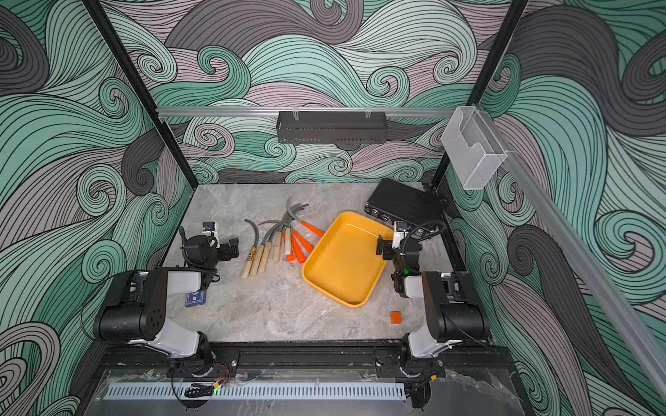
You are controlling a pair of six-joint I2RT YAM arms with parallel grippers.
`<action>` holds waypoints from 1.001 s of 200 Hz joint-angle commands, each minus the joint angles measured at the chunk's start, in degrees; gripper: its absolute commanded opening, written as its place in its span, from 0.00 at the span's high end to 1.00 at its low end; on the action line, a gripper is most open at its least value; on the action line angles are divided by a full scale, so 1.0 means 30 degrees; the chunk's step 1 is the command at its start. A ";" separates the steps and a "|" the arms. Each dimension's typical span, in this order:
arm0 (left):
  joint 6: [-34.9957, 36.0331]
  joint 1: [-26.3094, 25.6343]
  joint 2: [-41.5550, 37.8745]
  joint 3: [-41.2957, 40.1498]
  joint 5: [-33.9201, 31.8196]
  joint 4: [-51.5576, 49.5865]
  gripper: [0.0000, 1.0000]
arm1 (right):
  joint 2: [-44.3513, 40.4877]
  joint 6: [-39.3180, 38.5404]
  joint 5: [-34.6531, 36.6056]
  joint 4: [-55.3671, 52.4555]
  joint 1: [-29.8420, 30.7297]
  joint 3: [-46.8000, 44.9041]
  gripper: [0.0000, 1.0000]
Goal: Put small sickles into storage boxes
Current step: Pick up the sickle at the center of the board.
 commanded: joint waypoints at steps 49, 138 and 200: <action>-0.0163 -0.0144 -0.3752 0.5215 0.0665 -1.0773 0.01 | -0.3580 -0.0040 0.3720 -0.3581 0.1184 0.0574 0.01; 0.1041 -0.0157 -0.6056 1.3176 0.2099 -2.4671 0.01 | -0.9542 0.9962 -0.7519 -1.9901 0.1594 0.9692 0.01; 0.2185 -0.0140 -0.7589 1.5505 0.4378 -2.9539 0.01 | -0.8834 1.0616 -1.0162 -2.2928 0.4682 1.1504 0.01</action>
